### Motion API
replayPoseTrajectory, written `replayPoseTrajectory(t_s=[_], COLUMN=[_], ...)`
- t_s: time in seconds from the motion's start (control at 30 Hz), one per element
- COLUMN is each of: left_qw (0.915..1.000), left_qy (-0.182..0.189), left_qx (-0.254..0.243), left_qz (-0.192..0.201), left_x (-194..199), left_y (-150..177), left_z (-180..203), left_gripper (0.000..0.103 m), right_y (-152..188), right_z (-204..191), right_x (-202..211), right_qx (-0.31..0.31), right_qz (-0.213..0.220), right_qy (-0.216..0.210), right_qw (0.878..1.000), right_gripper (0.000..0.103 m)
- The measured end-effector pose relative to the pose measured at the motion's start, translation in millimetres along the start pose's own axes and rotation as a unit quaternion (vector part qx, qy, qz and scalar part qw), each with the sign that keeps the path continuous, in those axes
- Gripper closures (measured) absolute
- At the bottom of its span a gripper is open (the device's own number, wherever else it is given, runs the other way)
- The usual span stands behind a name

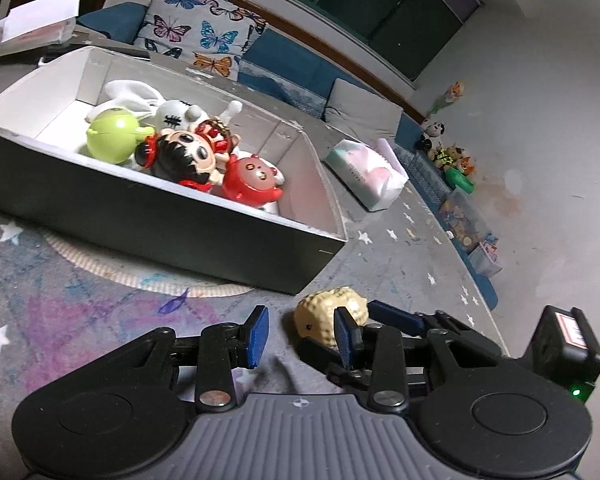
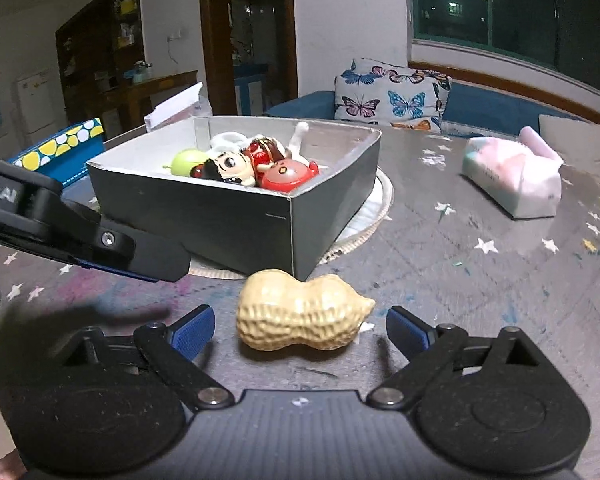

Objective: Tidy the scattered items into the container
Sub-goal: 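Close the left gripper on the beige peanut-shaped toy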

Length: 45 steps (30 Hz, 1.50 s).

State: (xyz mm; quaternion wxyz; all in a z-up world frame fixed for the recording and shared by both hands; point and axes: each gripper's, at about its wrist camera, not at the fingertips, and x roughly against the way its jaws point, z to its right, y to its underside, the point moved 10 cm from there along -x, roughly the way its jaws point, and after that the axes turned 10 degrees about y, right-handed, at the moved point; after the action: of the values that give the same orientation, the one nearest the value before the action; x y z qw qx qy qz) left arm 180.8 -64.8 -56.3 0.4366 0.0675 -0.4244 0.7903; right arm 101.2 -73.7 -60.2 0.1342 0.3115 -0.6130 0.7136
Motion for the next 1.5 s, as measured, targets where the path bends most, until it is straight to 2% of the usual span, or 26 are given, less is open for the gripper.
replayPoseTrajectory(t_s=[0.23,0.37,0.7,1.1,1.27,1.5], left_qw=[0.9997,0.9989,0.9965,0.9933,0.9919,0.9893], left_qy=[0.012,0.018,0.008,0.005,-0.008,0.003], left_qx=[-0.01,-0.026,-0.059,-0.081,-0.103,-0.109], left_qz=[-0.02,-0.034,-0.058,-0.083,-0.074,-0.096], left_x=[-18.6,-27.7,-33.8,-8.8,-5.5,-17.6], left_y=[-1.3,-0.5,0.7,15.2,7.8,4.6], left_z=[8.0,13.5,12.0,9.0,8.1,5.0], left_gripper=[0.065,0.065,0.065,0.065,0.065,0.065], right_y=[2.5,2.6,4.7,12.7,15.3,13.0], right_z=[-3.1,-2.9,-13.3,-35.8,-40.9,-36.2], right_x=[-7.6,-9.4,-6.2,10.0,14.8,14.5], right_qx=[-0.004,-0.004,0.032,0.069,0.078,0.06], right_qz=[-0.007,-0.005,0.002,0.008,0.008,0.005], right_qy=[-0.004,-0.002,-0.02,-0.071,-0.072,-0.059], right_qw=[1.0,1.0,0.999,0.995,0.994,0.996], right_gripper=[0.016,0.024,0.033,0.034,0.034,0.034])
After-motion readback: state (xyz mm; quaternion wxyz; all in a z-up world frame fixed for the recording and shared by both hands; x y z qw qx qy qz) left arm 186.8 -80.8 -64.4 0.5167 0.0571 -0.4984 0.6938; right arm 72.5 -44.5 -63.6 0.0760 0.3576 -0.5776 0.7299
